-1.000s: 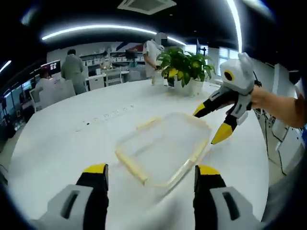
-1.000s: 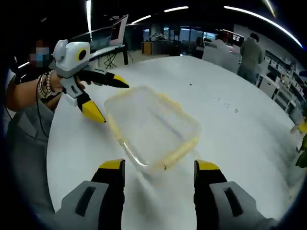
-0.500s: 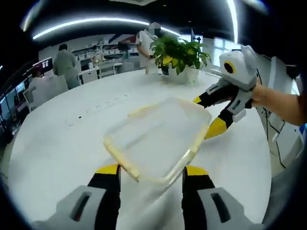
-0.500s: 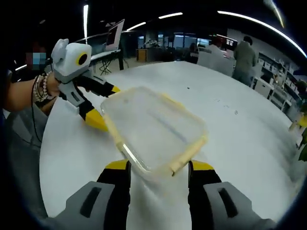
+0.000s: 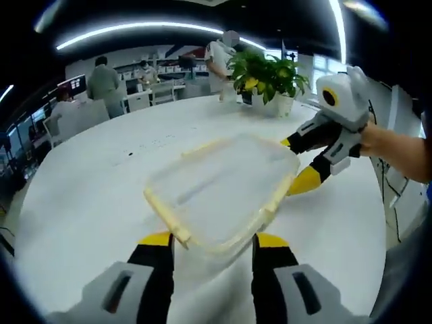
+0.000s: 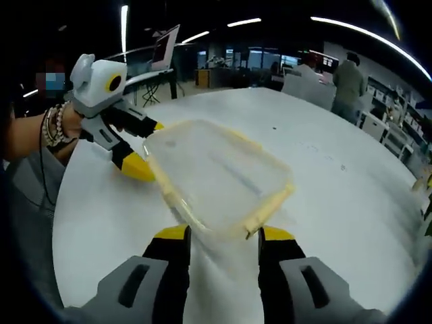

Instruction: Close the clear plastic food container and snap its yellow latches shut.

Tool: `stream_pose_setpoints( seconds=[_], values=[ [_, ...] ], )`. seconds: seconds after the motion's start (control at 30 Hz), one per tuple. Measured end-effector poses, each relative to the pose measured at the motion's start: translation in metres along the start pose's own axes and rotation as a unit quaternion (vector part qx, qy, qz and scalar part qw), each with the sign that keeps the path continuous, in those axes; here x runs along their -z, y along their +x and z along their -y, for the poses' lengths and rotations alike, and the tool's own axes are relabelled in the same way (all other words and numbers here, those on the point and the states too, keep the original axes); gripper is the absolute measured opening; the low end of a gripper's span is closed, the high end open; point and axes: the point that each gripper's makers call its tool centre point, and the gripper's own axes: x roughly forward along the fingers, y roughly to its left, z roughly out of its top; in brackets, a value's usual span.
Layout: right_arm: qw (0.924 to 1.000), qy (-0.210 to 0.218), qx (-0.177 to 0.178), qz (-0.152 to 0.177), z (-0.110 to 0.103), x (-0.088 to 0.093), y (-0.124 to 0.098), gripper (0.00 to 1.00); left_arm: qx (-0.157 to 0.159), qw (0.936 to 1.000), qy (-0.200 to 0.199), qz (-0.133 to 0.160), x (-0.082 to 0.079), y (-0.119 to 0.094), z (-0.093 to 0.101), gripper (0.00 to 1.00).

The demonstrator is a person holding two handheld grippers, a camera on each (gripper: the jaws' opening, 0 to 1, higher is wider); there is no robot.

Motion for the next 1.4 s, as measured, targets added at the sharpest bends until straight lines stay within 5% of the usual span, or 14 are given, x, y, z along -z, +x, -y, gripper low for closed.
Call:
stream_pose_setpoints(
  seconds=[0.33, 0.47, 1.0, 1.2, 1.4],
  values=[
    [0.9995, -0.018, 0.006, 0.023, -0.008, -0.023, 0.024, 0.21, -0.069, 0.9975, -0.013, 0.001, 0.009, -0.017, -0.044, 0.21],
    [0.9973, -0.036, 0.045, 0.045, 0.000, -0.035, 0.023, 0.15, -0.079, 0.9969, -0.008, 0.005, 0.005, -0.018, -0.049, 0.19],
    [0.9973, 0.002, 0.041, 0.061, -0.001, -0.041, 0.024, 0.09, -0.108, 0.9939, -0.015, 0.013, 0.004, -0.017, -0.062, 0.16],
    [0.9962, 0.011, 0.047, 0.072, -0.001, -0.046, 0.012, 0.08, -0.121, 0.9883, -0.085, 0.039, 0.005, -0.028, -0.070, 0.21],
    [0.9940, 0.026, 0.057, 0.090, -0.003, -0.056, -0.003, 0.19, -0.113, 0.9834, -0.108, 0.092, -0.015, -0.046, -0.066, 0.41]
  ],
)
